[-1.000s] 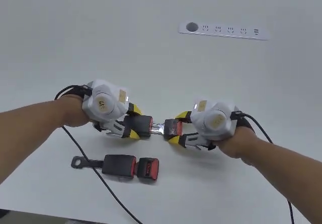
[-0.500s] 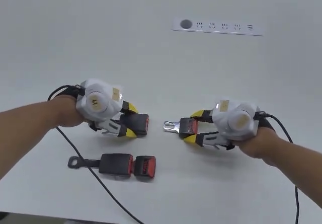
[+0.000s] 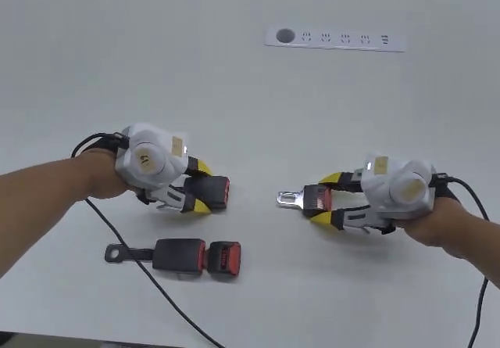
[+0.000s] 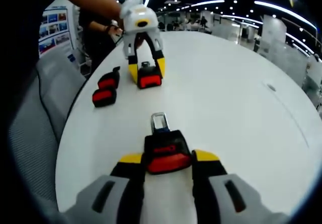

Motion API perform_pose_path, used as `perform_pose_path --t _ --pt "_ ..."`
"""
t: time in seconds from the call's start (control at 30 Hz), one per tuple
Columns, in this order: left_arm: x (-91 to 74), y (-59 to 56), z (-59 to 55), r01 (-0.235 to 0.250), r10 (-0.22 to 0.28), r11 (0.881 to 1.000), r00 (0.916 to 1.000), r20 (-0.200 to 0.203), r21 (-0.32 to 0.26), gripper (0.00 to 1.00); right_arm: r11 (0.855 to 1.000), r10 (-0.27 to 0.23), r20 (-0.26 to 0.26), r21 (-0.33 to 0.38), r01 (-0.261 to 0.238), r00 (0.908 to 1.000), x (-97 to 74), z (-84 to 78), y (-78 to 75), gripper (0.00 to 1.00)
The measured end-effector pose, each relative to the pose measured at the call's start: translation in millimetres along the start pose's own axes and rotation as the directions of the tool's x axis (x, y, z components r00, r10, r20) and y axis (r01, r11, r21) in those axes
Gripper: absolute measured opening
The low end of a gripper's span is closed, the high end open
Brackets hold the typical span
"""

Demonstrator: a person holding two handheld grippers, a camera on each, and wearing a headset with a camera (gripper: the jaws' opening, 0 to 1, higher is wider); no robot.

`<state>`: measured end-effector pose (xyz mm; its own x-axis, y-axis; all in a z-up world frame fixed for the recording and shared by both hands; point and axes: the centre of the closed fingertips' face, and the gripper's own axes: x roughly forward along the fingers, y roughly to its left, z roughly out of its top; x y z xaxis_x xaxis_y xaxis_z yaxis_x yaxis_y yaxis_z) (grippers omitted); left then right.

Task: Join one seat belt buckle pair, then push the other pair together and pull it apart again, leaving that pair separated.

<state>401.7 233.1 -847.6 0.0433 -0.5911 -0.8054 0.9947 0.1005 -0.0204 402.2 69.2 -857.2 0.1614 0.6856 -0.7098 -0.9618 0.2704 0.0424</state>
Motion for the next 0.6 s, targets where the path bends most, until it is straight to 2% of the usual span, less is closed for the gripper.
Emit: perform_pose_path --t 0.17,0.6 --pt "-0.9 -2.1 1.4 -0.001 0.001 1.0 1.0 -0.004 -0.002 0.37 1.0 -0.002 -0.015 0.011 0.003 0.9999 -9.7 -13.7 -3.6 0.37" --pt "-1.5 -2.3 2.1 -0.002 0.002 1.0 0.9999 -0.013 -0.005 0.37 1.0 -0.021 -0.01 0.015 0.021 0.9997 -28.4 -25.2 -10.0 0.37"
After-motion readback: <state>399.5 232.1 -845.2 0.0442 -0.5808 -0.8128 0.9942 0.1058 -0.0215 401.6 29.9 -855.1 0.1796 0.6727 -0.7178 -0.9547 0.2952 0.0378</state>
